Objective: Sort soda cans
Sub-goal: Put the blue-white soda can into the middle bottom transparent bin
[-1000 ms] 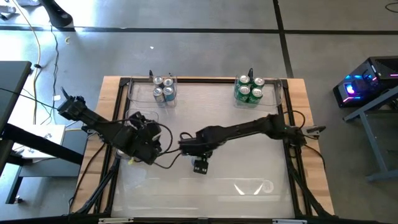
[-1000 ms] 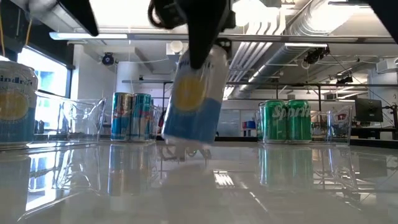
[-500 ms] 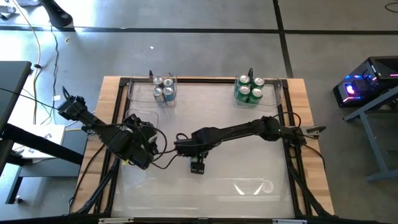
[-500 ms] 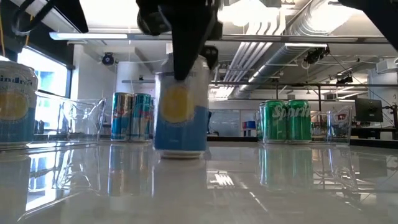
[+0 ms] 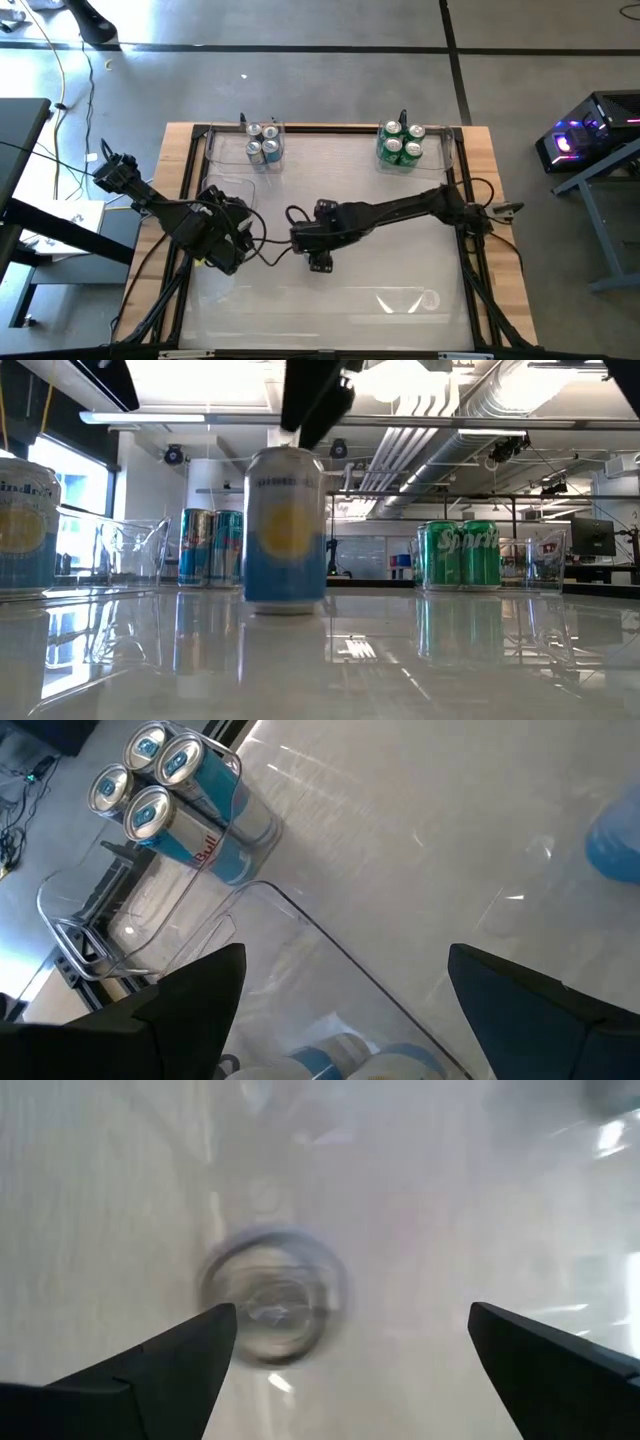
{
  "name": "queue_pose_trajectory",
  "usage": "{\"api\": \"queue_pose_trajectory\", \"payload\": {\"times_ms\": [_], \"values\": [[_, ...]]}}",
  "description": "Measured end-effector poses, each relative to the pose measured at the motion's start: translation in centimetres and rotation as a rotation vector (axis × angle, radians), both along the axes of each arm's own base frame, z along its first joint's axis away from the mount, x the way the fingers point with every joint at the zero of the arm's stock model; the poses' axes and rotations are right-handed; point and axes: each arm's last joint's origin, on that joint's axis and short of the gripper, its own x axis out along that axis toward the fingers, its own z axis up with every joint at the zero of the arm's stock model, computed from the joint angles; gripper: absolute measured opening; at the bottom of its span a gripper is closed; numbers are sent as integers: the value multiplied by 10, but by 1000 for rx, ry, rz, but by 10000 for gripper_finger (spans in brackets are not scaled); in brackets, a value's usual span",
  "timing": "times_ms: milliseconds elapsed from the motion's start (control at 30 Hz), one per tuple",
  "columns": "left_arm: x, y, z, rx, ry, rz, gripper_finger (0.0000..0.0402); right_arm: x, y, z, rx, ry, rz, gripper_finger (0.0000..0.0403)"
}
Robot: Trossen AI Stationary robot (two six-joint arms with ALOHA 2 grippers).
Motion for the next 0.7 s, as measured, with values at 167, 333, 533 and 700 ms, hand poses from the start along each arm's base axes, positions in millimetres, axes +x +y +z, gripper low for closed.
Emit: {"api": "queue_pose_trajectory", "payload": {"times_ms": [167, 333, 533, 700], "values": [[-2, -3, 0, -4, -11, -3, 344, -30, 13, 24, -200, -12, 11, 396], [-8, -9, -7, -7, -35, -18, 344, -84, 16, 28, -329, 11, -92, 396], [-10, -14, -23, -19, -68, -54, 344, -141, 7, 9, -203, -131, -170, 397], [27, -29, -47, -80, -252, -301, 344, -182, 9, -19, -64, -265, -200, 397]]}}
